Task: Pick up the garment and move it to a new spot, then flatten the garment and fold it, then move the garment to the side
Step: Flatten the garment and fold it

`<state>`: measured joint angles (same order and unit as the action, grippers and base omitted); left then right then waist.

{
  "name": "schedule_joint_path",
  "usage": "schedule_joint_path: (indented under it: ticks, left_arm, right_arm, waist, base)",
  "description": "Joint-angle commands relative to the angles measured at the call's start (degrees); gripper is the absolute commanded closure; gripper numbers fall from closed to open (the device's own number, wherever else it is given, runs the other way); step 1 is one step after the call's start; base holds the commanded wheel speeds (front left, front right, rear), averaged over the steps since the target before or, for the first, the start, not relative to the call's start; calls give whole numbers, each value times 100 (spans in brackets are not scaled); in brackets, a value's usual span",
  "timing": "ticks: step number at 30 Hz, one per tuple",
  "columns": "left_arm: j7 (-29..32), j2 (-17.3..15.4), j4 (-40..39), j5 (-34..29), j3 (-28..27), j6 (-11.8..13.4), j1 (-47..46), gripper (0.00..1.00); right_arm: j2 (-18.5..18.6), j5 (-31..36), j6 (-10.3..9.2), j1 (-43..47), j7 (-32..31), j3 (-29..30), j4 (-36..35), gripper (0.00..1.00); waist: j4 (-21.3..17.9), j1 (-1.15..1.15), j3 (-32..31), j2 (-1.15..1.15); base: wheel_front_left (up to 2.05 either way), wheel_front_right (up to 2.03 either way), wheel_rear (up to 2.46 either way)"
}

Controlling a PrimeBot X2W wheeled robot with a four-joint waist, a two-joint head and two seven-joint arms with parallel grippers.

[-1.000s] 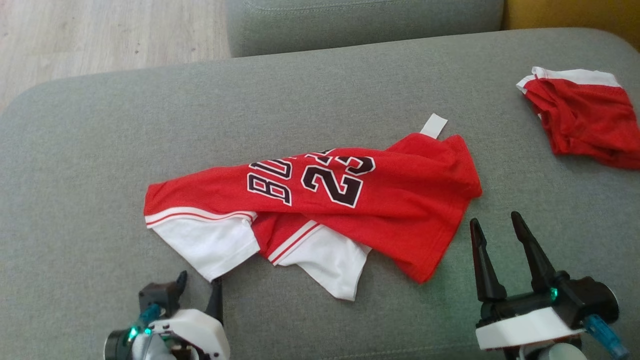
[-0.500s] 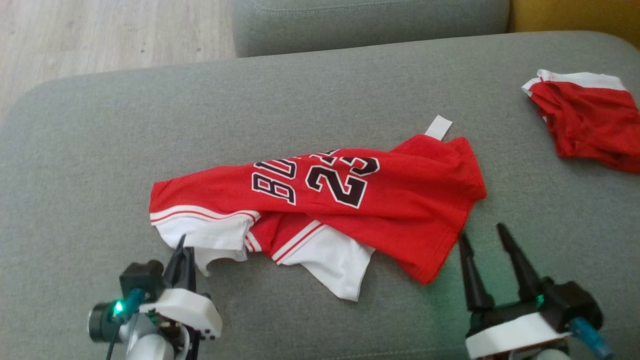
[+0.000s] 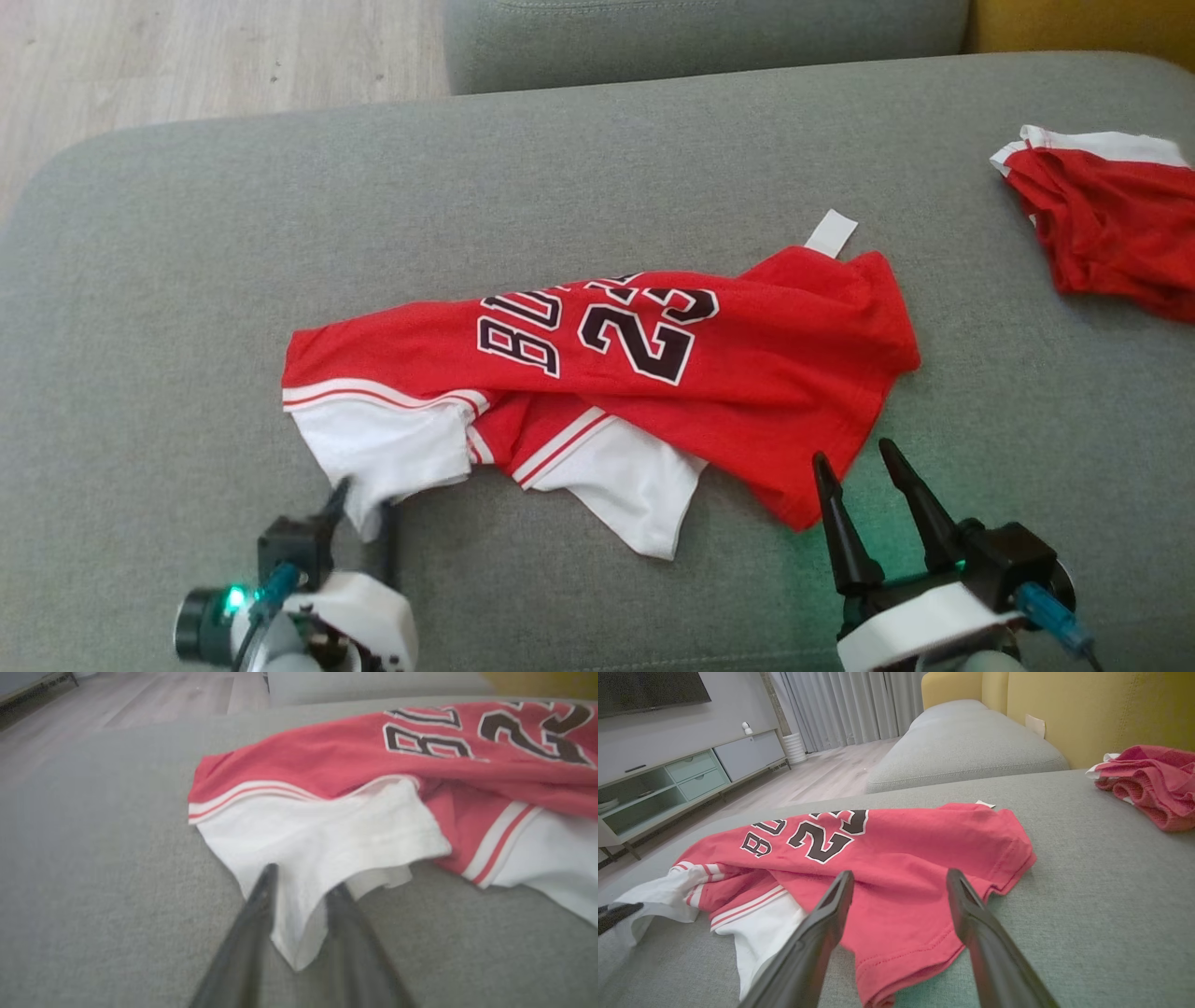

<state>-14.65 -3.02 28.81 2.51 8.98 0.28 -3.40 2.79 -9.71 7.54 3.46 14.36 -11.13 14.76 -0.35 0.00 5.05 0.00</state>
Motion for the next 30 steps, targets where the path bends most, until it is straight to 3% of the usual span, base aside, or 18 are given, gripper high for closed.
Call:
schedule_joint_path:
  ticks: [1, 6, 9, 17, 20, 30]
  left_arm:
    - [-35, -55, 32, 24, -139, -7, -70, 0]
    - [-35, -23, -39, 193, -92, -118, 143, 0]
    - [-35, -13, -610, 239, -44, -211, 542, 0]
    - [-35, 10, -1437, 975, -778, 113, 1148, 0]
    - [-35, 11, -1128, 1157, -793, 237, 1001, 0]
    - [-35, 13, 15, 1124, -529, 122, 348, 0]
  right_arm:
    - [78, -52, -5, -222, 63, -166, -135, 0]
    - [123, -51, -5, -223, 63, -112, -150, 0]
    - [143, -41, -5, -163, 63, -7, -204, 0]
    - [103, -28, -5, -104, 63, -43, -214, 0]
    - [90, -36, -5, -141, 63, -91, -197, 0]
    - [148, -19, -5, -195, 63, -75, -197, 0]
  waist:
    - [-39, 0, 6, 0]
    - [-140, 0, -8, 0]
    - [-163, 0, 3, 0]
    - [-189, 0, -12, 0]
    - [-212, 0, -15, 0]
    - [-359, 0, 37, 0]
  base:
    - [0, 0, 0]
    - [0, 0, 0]
    - [0, 0, 0]
    - [0, 0, 0]
    - [0, 0, 0]
    - [0, 0, 0]
